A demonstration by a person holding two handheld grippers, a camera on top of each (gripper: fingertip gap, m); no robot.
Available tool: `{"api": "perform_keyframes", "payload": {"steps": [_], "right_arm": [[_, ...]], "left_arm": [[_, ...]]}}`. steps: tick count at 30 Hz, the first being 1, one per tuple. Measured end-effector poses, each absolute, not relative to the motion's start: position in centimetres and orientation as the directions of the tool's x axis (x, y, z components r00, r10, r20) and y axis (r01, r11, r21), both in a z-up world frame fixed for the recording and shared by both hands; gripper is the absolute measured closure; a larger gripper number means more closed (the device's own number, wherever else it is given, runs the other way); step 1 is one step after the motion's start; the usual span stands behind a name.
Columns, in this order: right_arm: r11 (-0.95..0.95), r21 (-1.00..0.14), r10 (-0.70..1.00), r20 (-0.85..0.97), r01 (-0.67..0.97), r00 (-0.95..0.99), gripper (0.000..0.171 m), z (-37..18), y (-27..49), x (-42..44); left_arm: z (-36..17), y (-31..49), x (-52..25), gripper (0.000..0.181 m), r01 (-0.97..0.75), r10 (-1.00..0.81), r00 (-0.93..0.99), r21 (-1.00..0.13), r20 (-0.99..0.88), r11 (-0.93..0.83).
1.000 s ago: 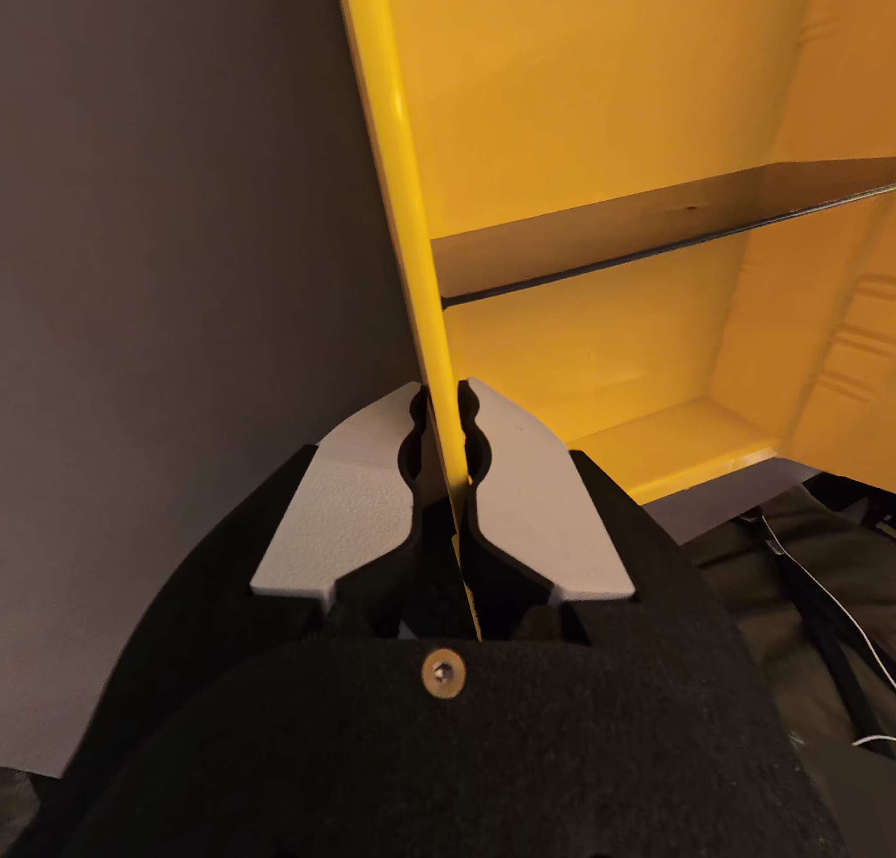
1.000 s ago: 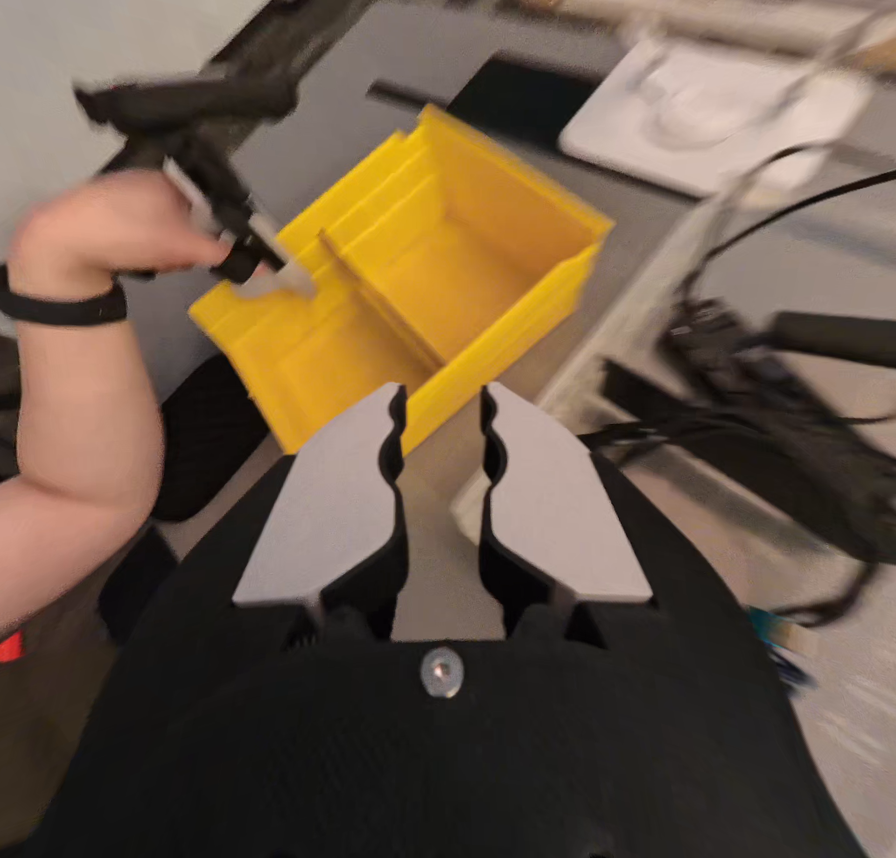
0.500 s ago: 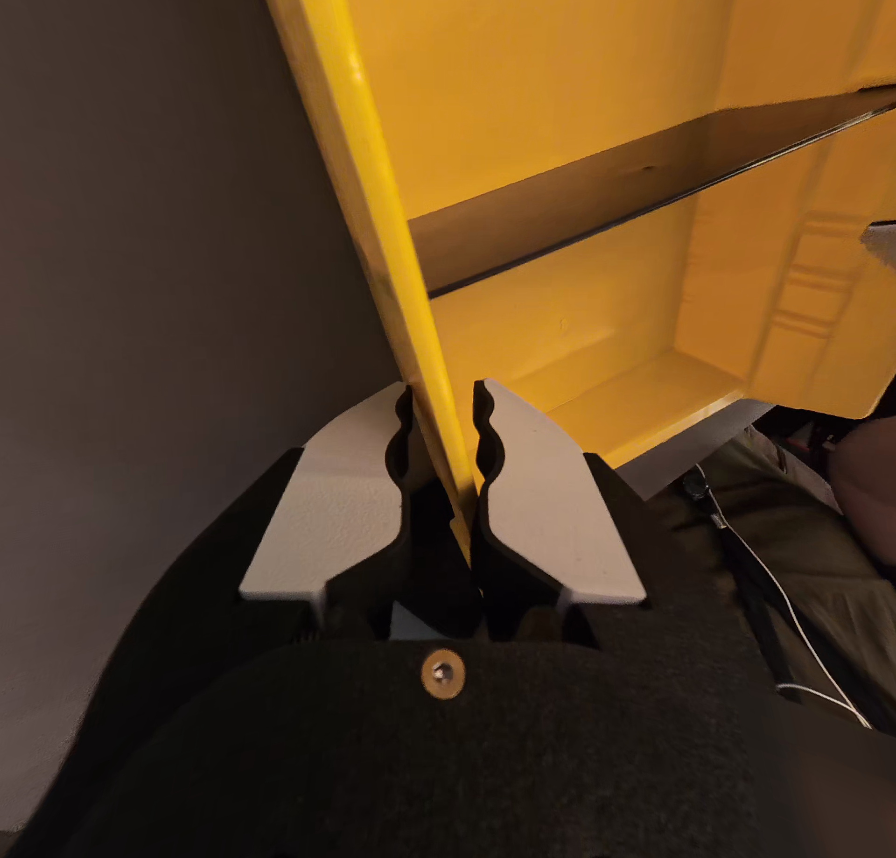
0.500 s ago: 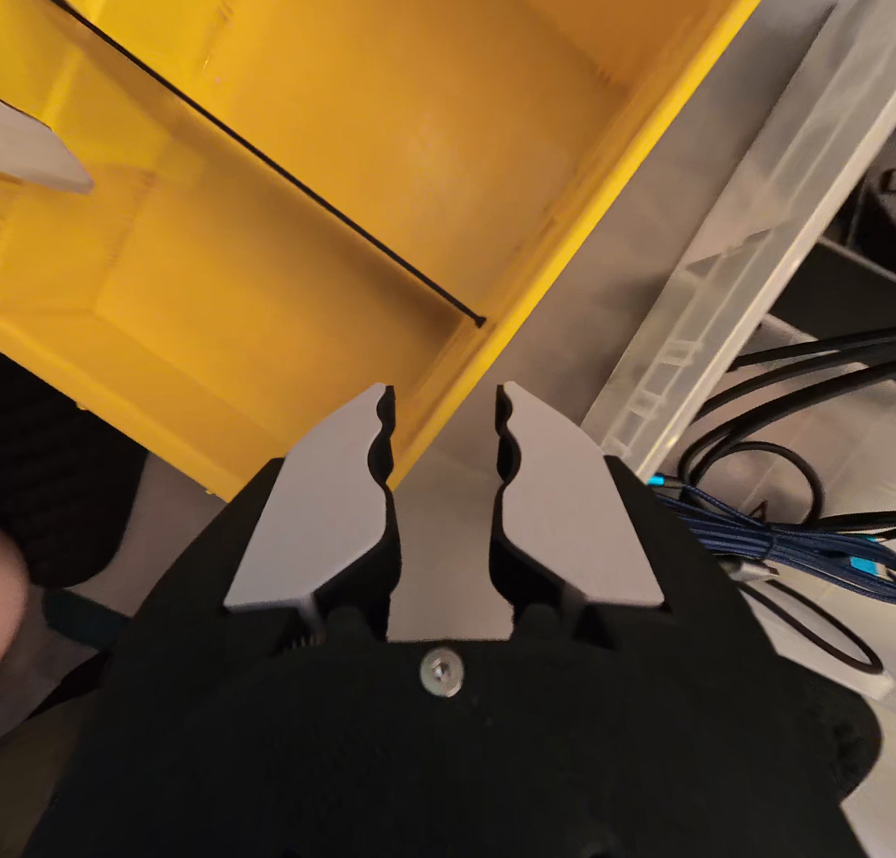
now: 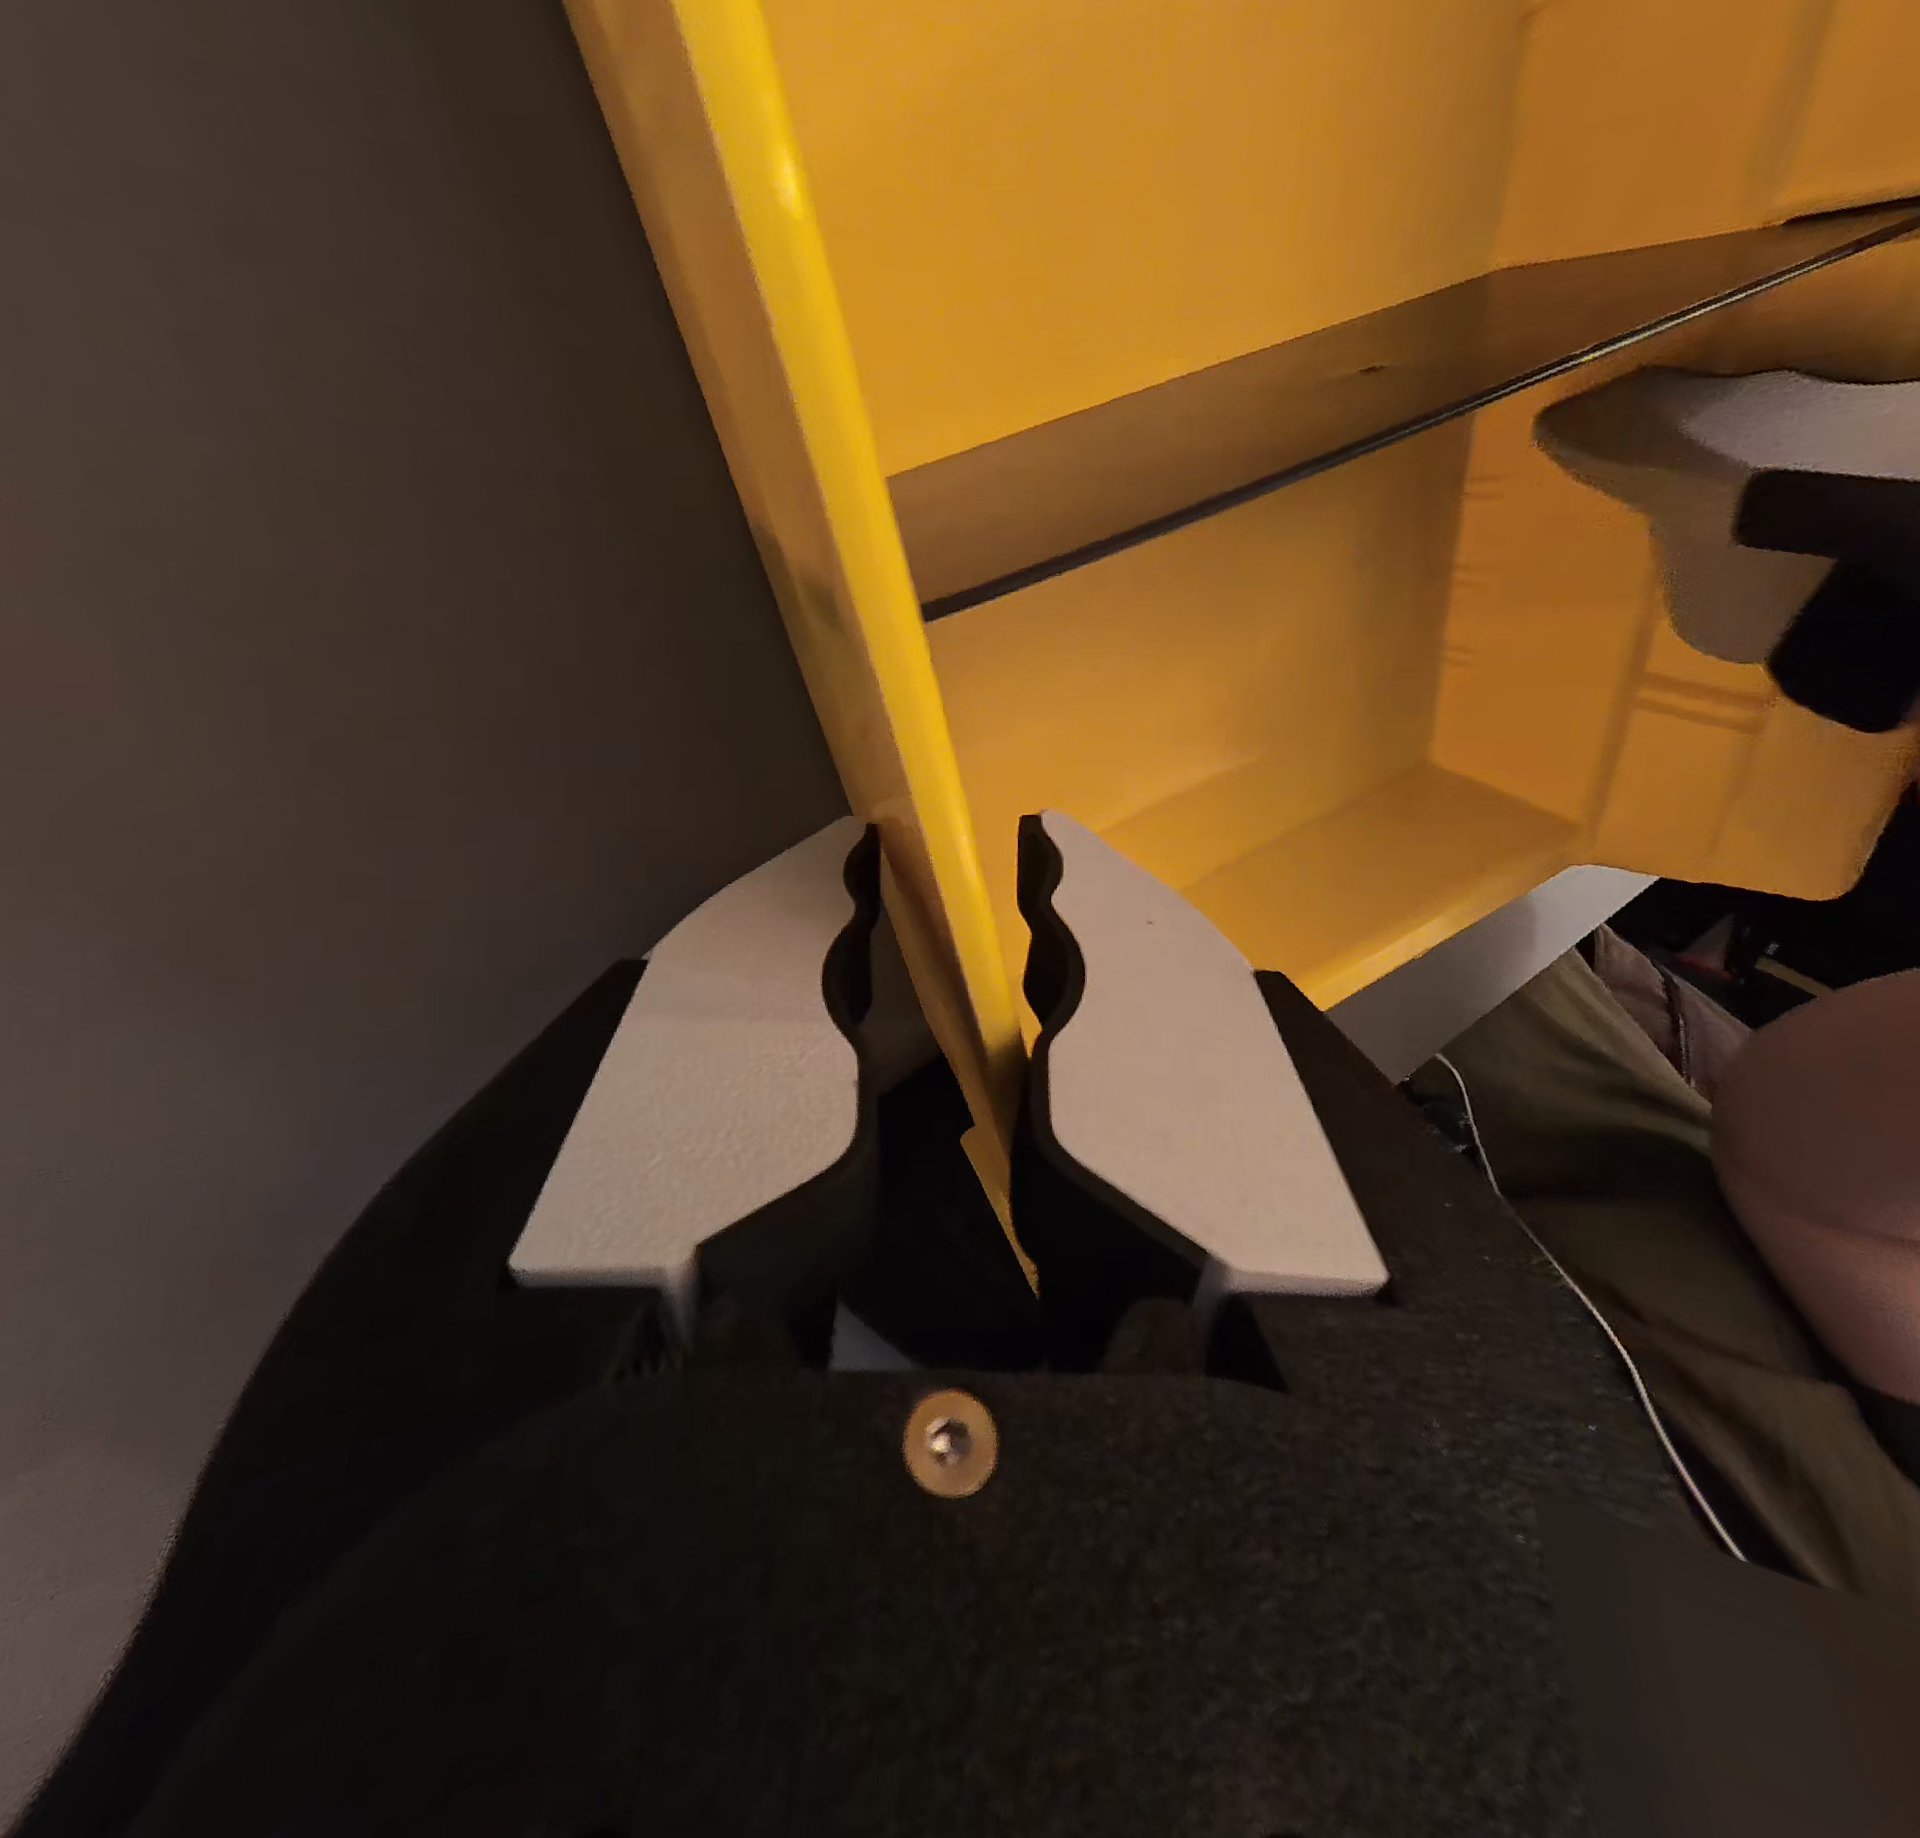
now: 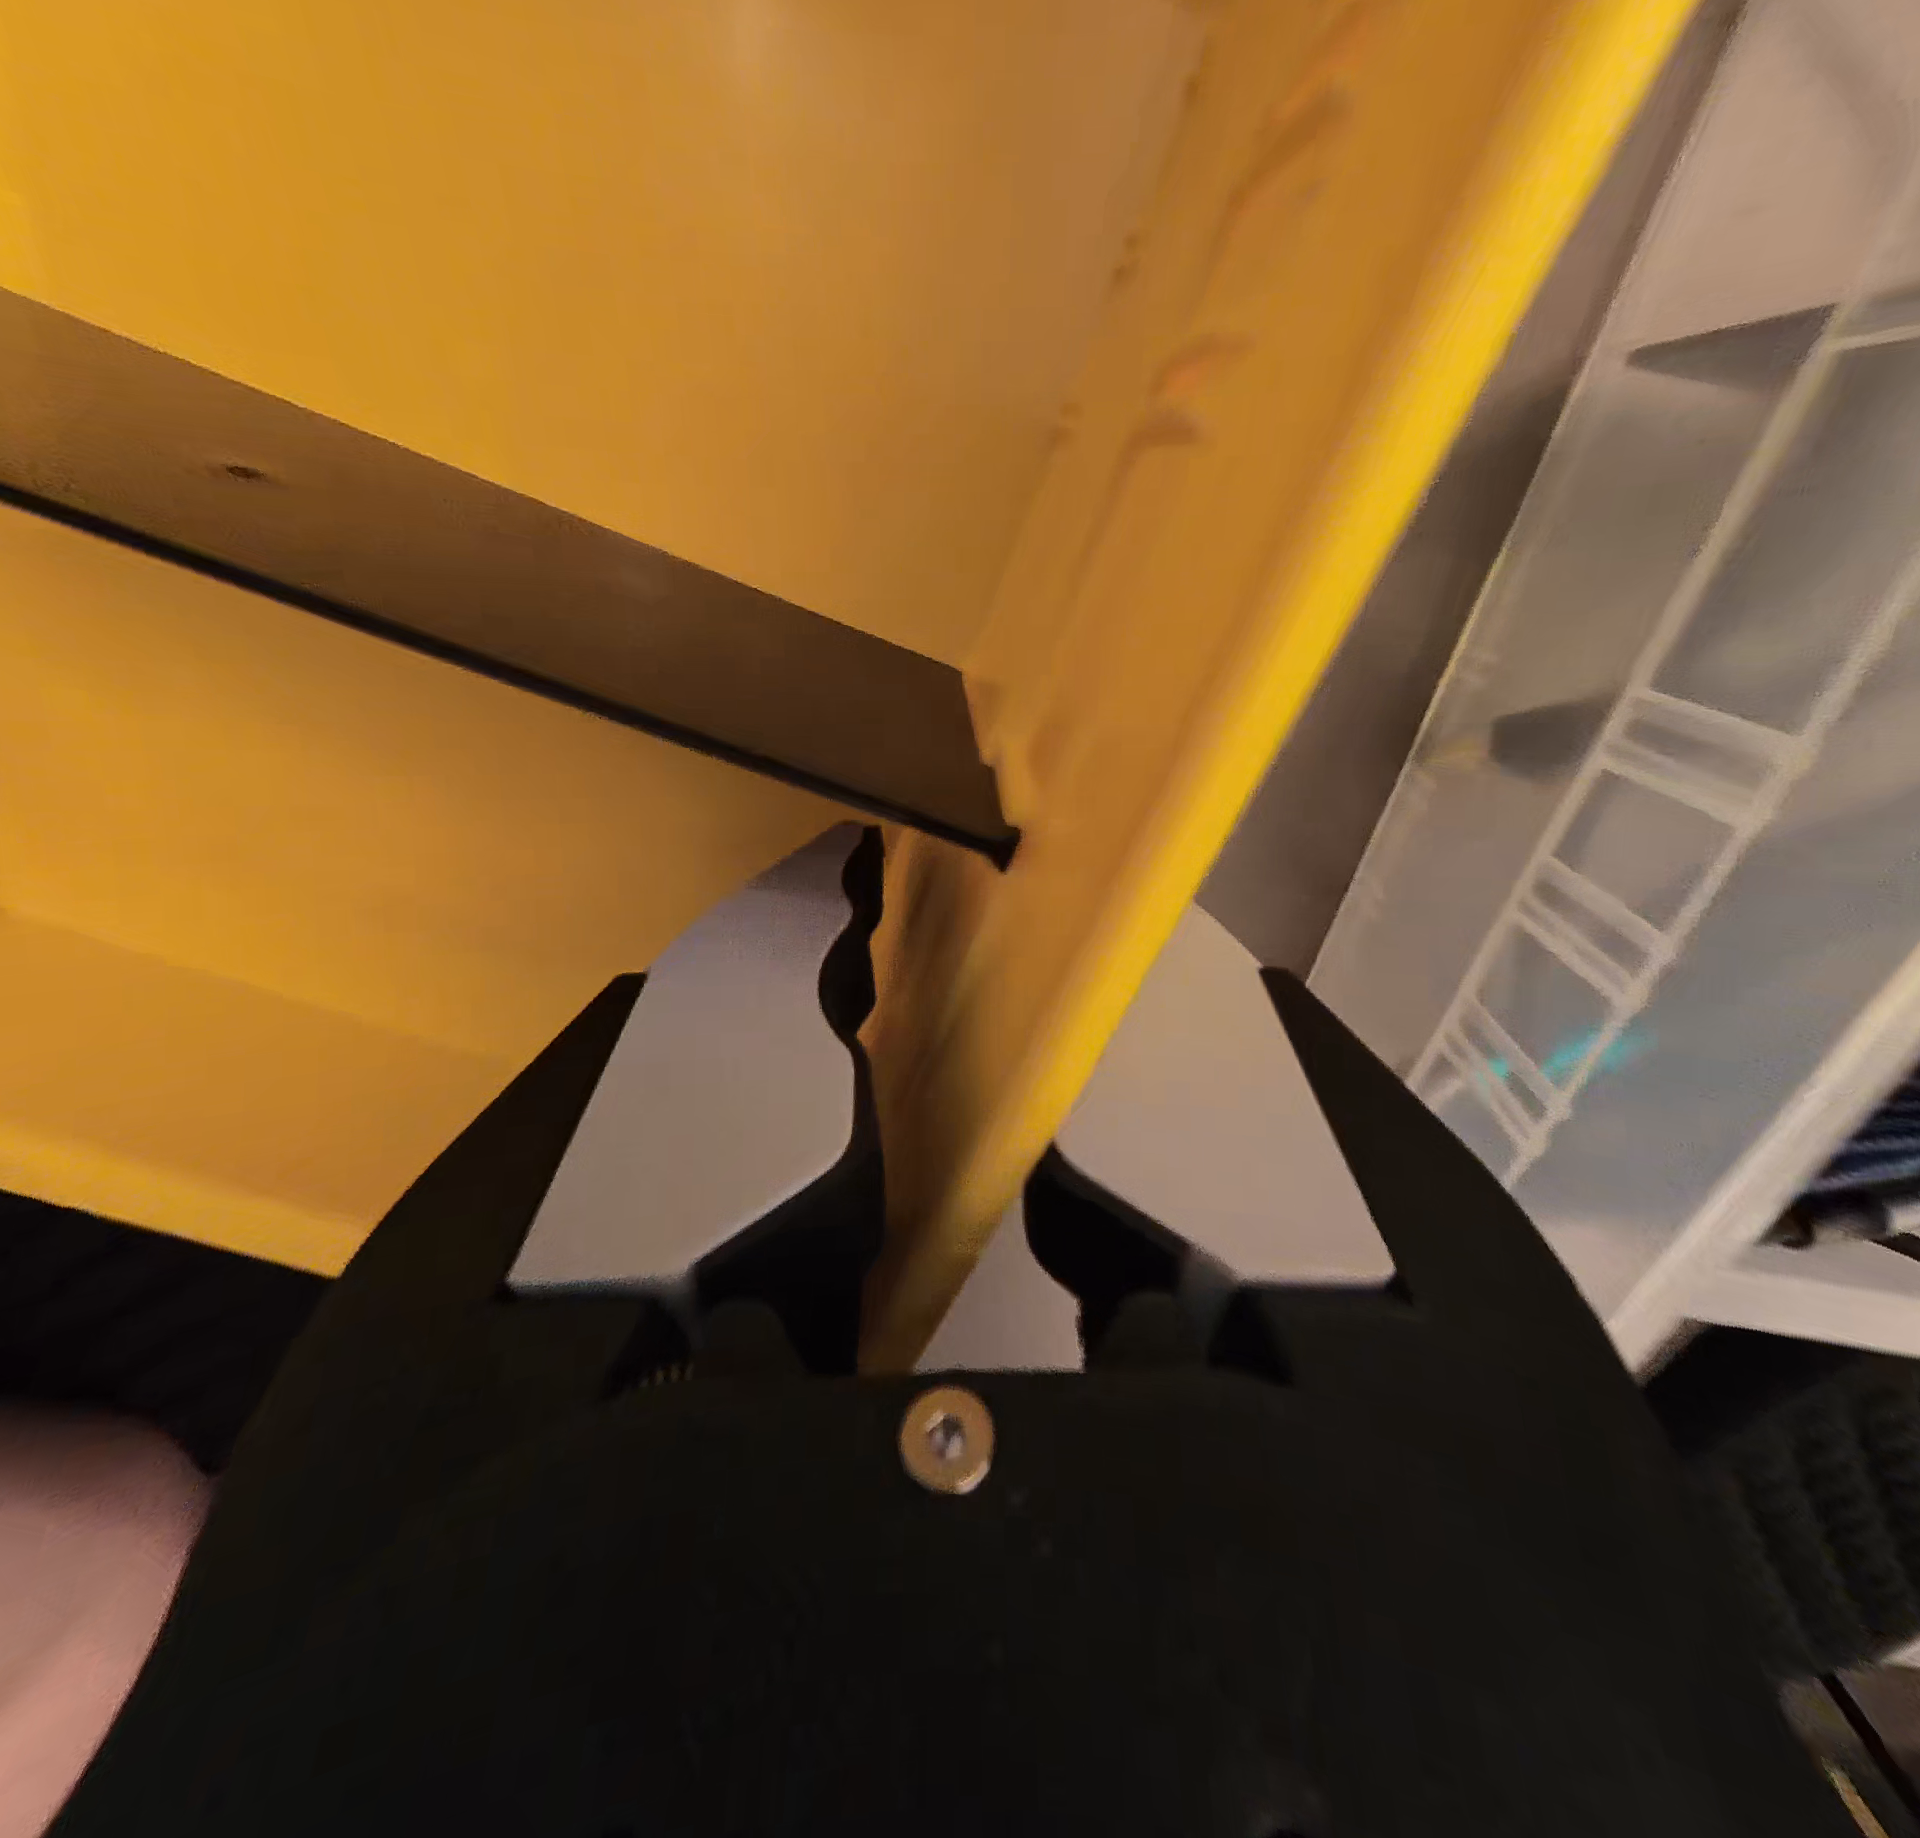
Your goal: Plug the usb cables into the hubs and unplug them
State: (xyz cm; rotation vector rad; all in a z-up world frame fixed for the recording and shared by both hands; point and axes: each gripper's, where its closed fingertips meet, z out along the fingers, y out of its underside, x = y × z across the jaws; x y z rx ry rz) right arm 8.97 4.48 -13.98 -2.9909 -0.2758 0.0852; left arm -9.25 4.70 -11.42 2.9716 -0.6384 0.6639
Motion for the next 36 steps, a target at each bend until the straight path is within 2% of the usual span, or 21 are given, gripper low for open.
{"api": "perform_keyframes", "payload": {"steps": [5,7,10,13,15,17,20,23,30,36], "right_arm": [[-0.981,-0.128,0.160,-0.112,0.145,0.981,0.139,-14.4,4.2,8.7],[-0.979,-0.100,0.195,-0.175,0.180,0.965,0.133,-14.7,3.8,8.1],[-0.983,-0.074,0.185,-0.297,0.171,0.937,0.146,-14.7,3.8,6.7],[-0.975,-0.064,0.222,-0.278,0.212,0.934,0.150,-14.6,4.3,6.8],[-0.972,-0.063,0.233,-0.284,0.224,0.930,0.150,-14.6,4.9,6.7],[-0.969,-0.058,0.246,-0.286,0.239,0.926,0.150,-14.6,5.6,6.7],[-0.964,-0.044,0.264,-0.293,0.263,0.919,0.151,-14.1,6.3,6.4],[-0.952,-0.027,0.297,-0.310,0.304,0.903,0.151,-13.1,6.8,6.2],[-0.933,-0.090,0.360,-0.259,0.349,0.896,0.151,-8.4,9.4,8.0],[-0.919,-0.171,0.390,-0.267,0.354,0.881,0.151,-1.0,11.2,11.9]], "left_arm": [[-11.3,4.7,-9.3,0.156,-0.385,-0.372,0.820,-0.063,0.435,-0.921],[-11.3,4.8,-9.4,0.156,-0.381,-0.368,0.821,-0.063,0.437,-0.923],[-11.3,5.0,-9.7,0.157,-0.368,-0.360,0.826,-0.068,0.435,-0.927],[-10.5,5.2,-10.2,0.159,-0.329,-0.337,0.838,-0.095,0.430,-0.939],[-8.8,5.5,-10.6,0.166,-0.302,-0.342,0.845,-0.161,0.412,-0.940],[-6.3,5.7,-11.1,0.169,-0.266,-0.360,0.846,-0.274,0.393,-0.924],[-2.6,5.7,-11.8,0.170,-0.220,-0.390,0.849,-0.432,0.357,-0.874],[0.0,5.5,-12.5,0.170,-0.183,-0.396,0.861,-0.532,0.319,-0.827],[4.1,4.8,-12.5,0.171,-0.159,-0.432,0.864,-0.675,0.257,-0.720],[5.7,3.7,-11.8,0.171,-0.192,-0.463,0.863,-0.720,0.200,-0.668]]}}
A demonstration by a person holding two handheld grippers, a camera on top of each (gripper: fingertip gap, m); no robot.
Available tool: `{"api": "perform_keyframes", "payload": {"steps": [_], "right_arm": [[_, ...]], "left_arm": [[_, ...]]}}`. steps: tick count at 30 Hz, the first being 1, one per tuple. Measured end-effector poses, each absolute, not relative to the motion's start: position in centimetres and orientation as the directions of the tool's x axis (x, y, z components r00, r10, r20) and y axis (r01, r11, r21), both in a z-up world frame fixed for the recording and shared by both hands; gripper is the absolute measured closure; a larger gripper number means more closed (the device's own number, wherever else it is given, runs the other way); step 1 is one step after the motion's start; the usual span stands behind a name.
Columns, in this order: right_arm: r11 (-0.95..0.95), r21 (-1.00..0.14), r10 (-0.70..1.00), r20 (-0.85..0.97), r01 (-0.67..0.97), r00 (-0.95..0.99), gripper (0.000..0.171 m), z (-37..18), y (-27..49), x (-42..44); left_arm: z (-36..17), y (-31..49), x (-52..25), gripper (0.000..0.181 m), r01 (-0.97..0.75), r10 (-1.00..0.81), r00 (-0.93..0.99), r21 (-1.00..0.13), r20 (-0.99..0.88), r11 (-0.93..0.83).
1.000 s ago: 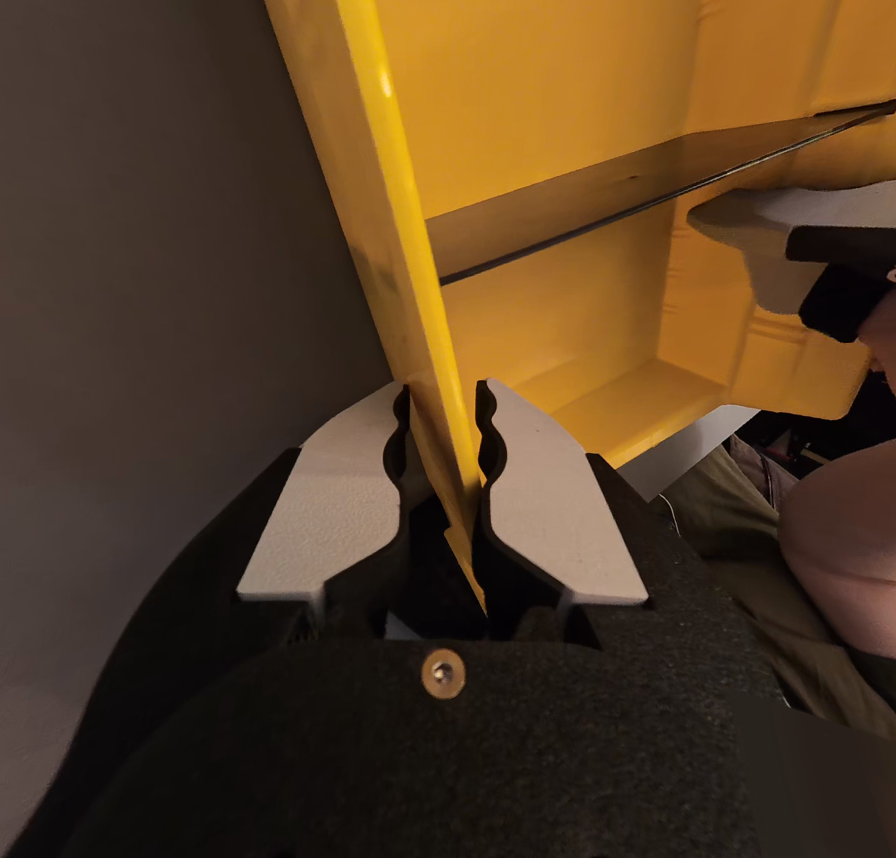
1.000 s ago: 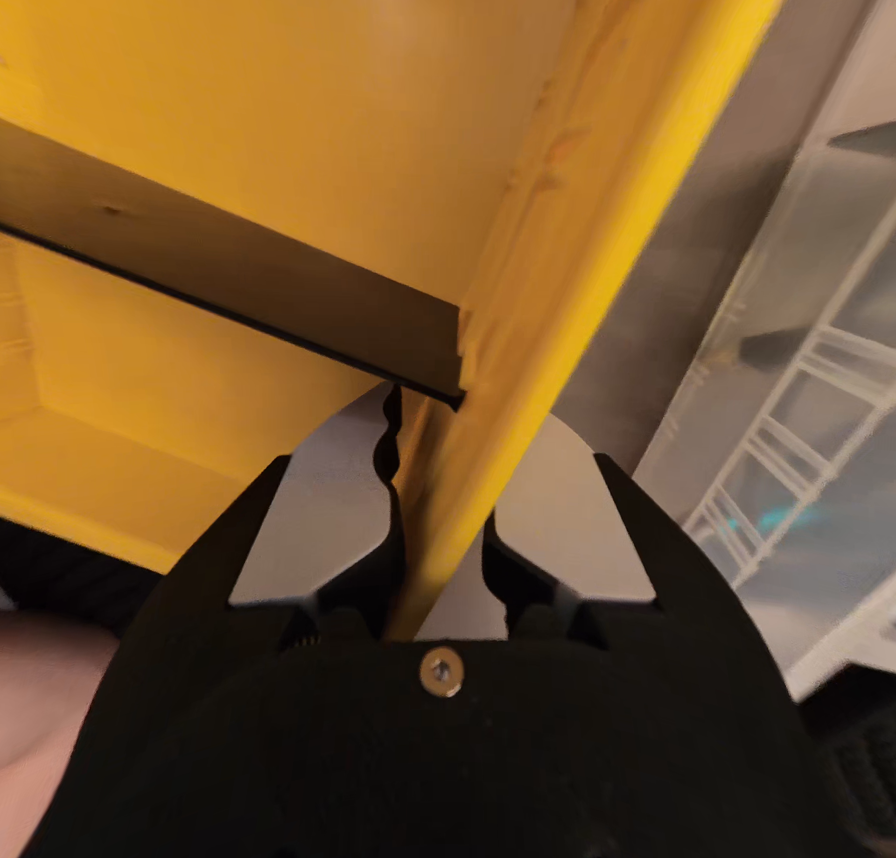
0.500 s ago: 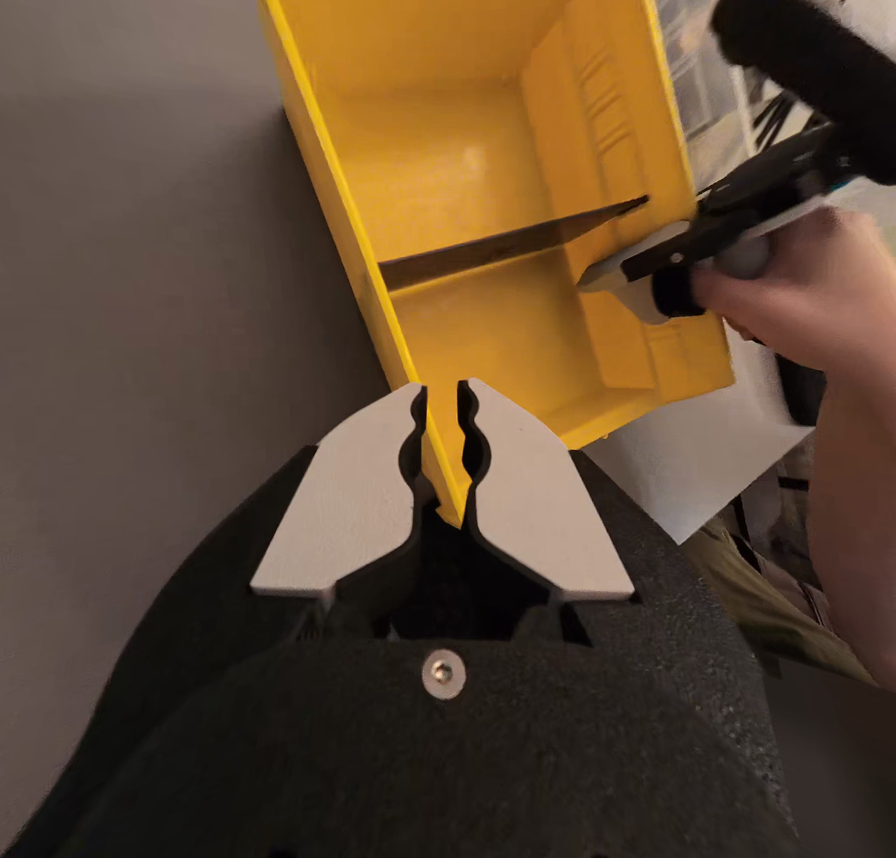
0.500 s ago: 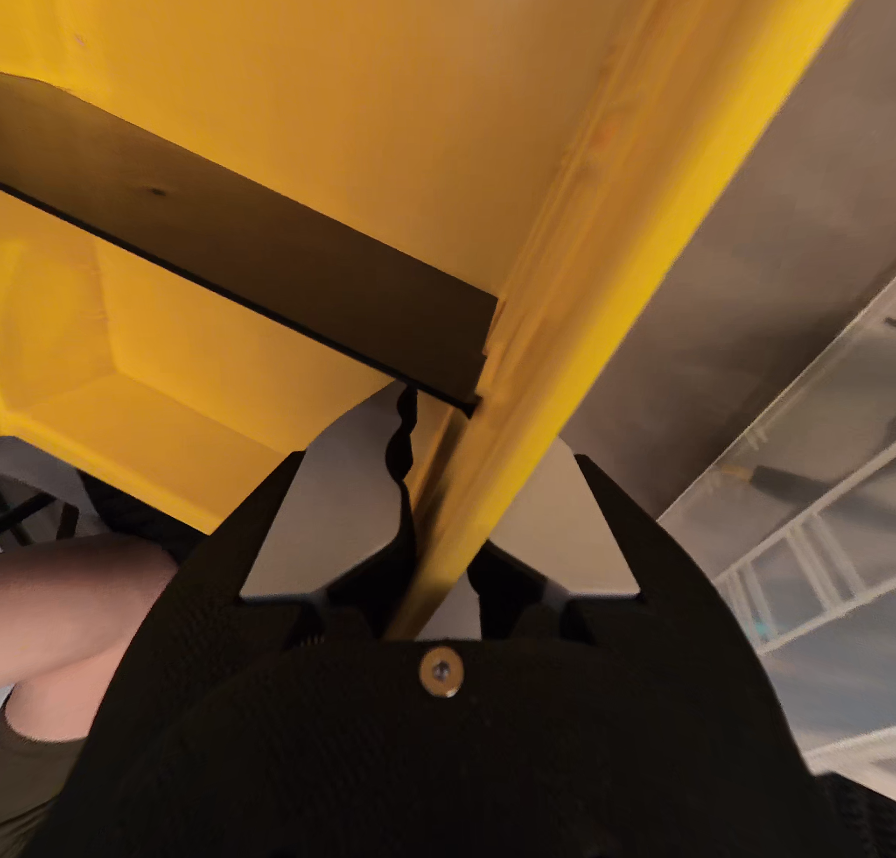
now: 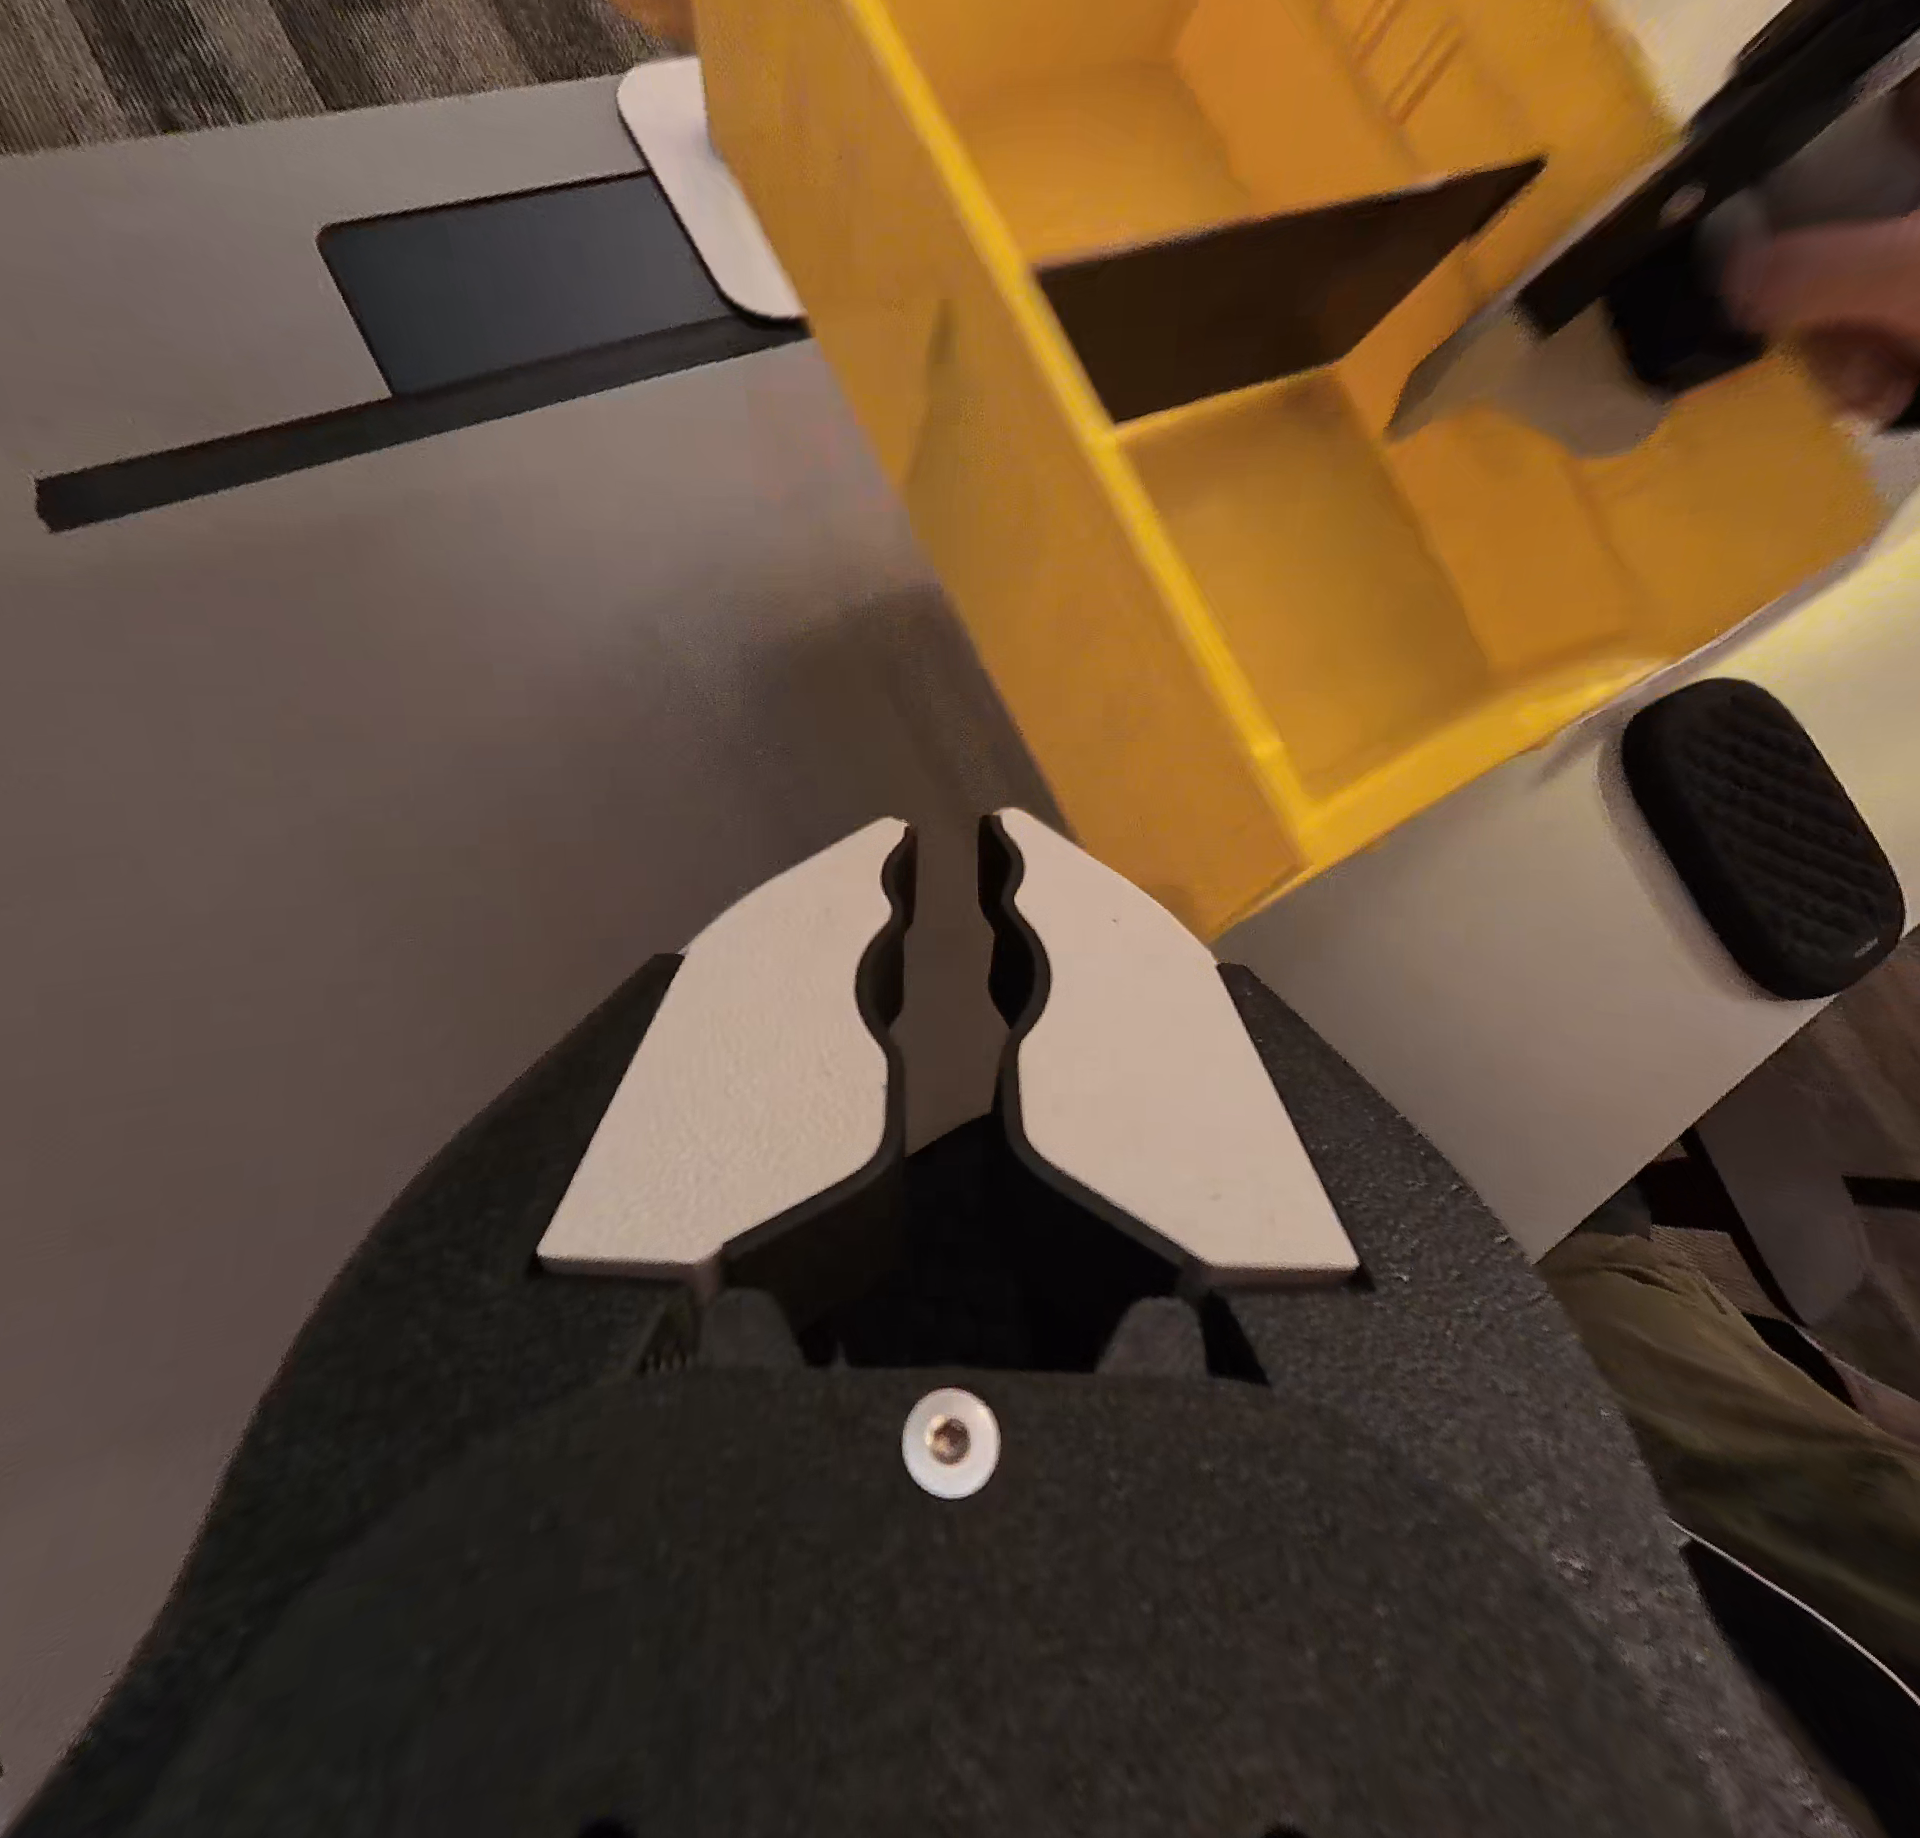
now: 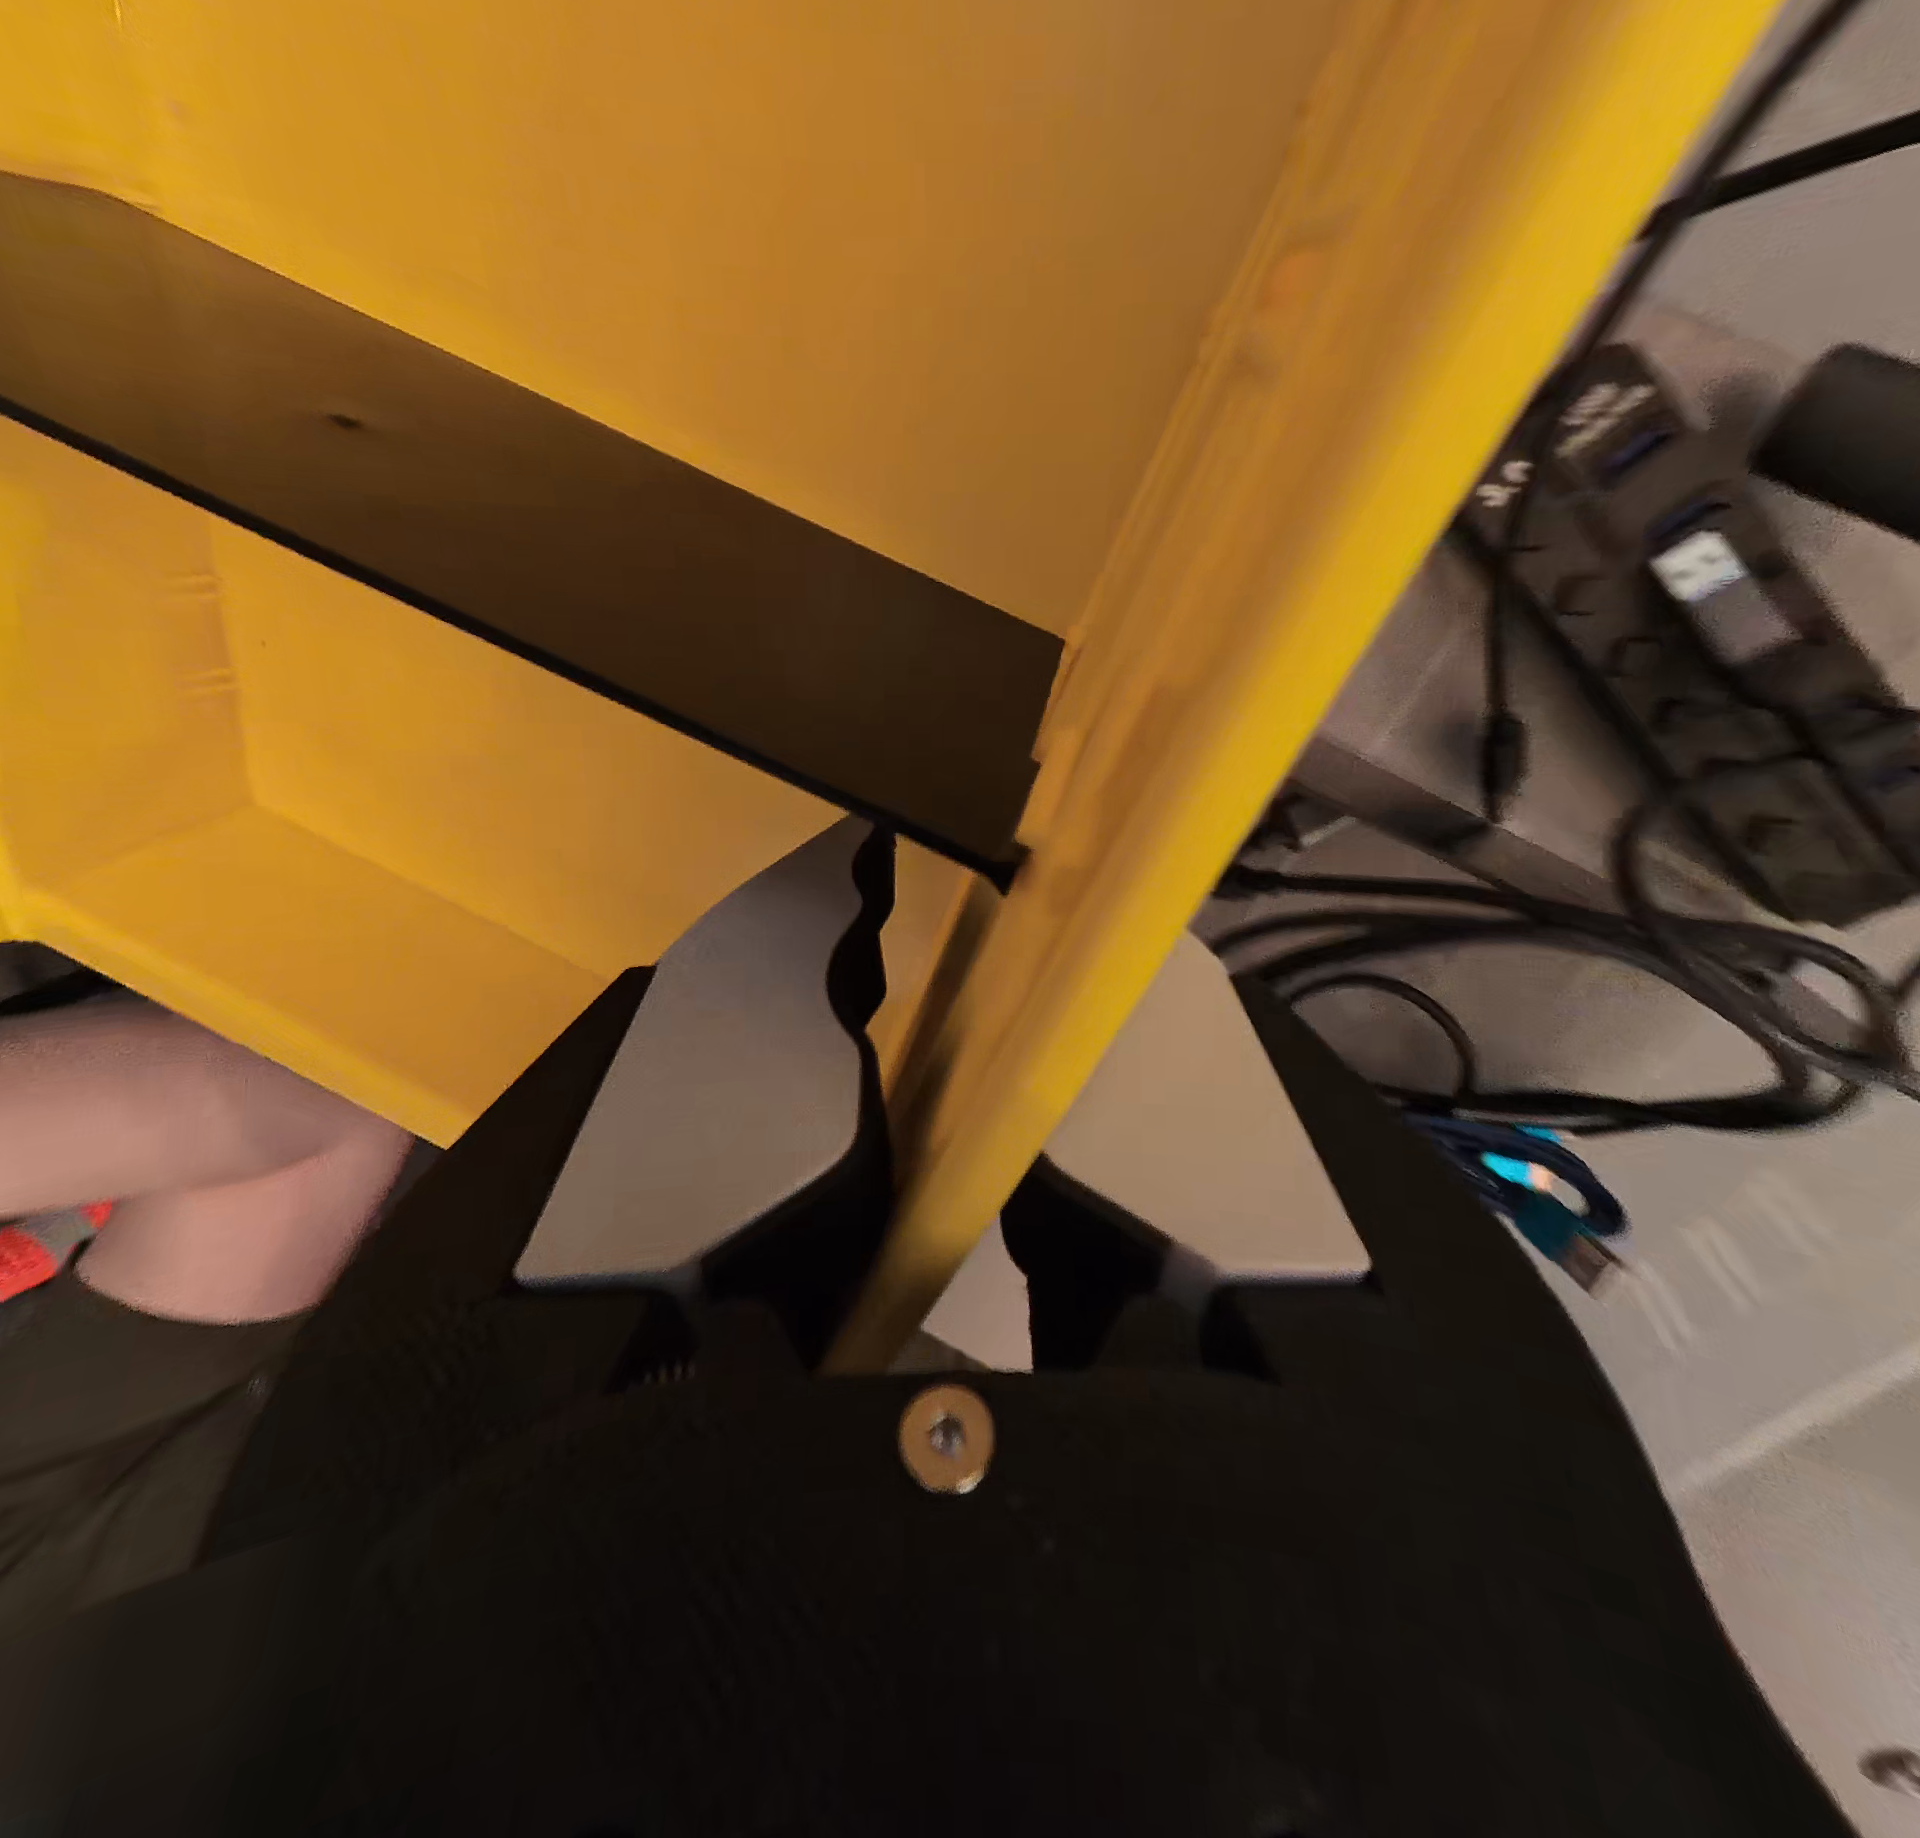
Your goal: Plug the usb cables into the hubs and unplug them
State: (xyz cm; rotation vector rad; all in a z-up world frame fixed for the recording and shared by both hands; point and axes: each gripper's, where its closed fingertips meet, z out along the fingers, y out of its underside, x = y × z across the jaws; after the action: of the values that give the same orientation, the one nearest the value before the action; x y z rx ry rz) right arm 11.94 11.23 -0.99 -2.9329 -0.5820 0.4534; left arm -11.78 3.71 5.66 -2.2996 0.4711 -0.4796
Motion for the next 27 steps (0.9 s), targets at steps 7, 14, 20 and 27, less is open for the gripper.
{"api": "perform_keyframes", "payload": {"steps": [7,14,20,27], "right_arm": [[-0.925,-0.195,0.372,-0.277,0.327,0.886,0.151,7.9,9.4,26.8],[-0.963,-0.253,0.135,-0.172,0.089,0.976,0.151,7.2,7.5,47.9],[-0.975,-0.221,0.023,-0.136,-0.007,0.990,0.151,-0.1,5.9,59.4],[-0.990,-0.138,0.051,-0.125,0.033,0.991,0.151,-8.9,5.0,63.2]], "left_arm": [[6.0,3.4,-10.5,0.171,-0.229,-0.506,0.843,-0.728,0.184,-0.646],[4.7,5.0,-6.8,0.168,-0.300,-0.564,0.807,-0.699,0.177,-0.649],[3.5,5.6,5.2,0.148,-0.332,-0.770,0.523,-0.745,0.365,-0.578],[-1.0,7.3,15.6,0.132,-0.328,-0.768,0.442,-0.713,0.464,-0.620]]}}
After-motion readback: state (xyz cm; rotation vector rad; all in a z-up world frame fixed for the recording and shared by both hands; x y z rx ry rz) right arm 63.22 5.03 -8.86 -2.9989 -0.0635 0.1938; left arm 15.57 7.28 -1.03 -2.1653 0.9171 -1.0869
